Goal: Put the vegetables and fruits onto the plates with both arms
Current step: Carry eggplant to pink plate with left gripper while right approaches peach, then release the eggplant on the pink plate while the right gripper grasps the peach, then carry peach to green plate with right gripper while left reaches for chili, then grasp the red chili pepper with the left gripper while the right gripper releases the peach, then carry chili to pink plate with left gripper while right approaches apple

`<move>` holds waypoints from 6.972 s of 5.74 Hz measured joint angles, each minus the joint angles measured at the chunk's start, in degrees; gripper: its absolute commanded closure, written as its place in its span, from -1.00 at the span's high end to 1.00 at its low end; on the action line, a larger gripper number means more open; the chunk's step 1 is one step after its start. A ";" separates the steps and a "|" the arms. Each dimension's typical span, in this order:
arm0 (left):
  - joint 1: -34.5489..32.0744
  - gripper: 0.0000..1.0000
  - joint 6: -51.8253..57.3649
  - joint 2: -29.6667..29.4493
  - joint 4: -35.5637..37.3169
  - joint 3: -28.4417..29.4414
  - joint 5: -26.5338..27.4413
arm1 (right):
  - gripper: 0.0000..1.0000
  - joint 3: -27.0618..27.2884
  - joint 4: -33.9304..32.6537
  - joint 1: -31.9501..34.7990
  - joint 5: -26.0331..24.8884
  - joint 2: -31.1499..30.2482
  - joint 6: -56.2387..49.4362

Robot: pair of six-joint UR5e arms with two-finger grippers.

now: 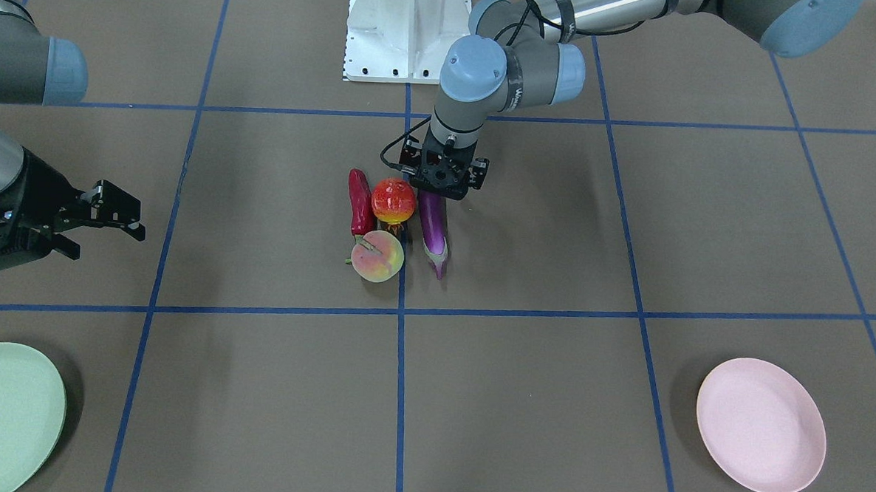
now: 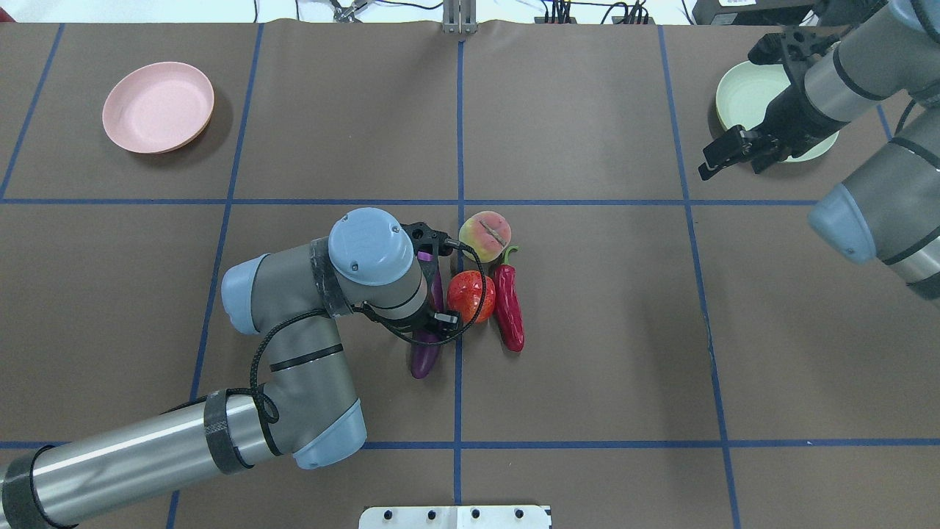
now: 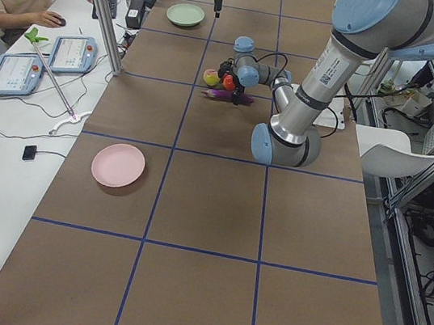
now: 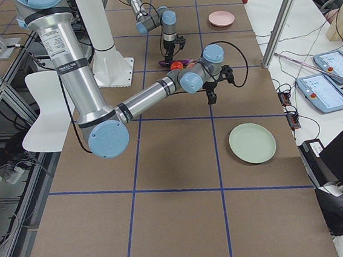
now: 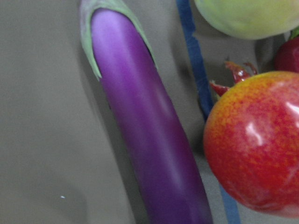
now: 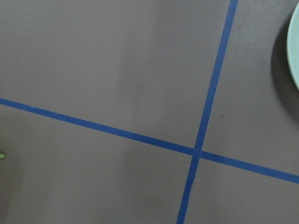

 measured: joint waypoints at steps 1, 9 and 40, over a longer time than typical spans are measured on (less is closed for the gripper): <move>-0.01 -1.00 -0.25 -0.13 0.06 0.07 -0.23 | 1.00 0.10 0.04 -1.25 -0.67 1.36 2.65; -35.28 -1.00 16.25 10.76 0.11 5.68 -17.63 | 0.99 -1.20 0.08 -20.04 -21.03 15.11 45.39; -15.54 -1.00 -5.99 -21.71 4.48 16.05 -7.67 | 1.00 -20.28 11.31 -4.20 -8.02 14.13 29.52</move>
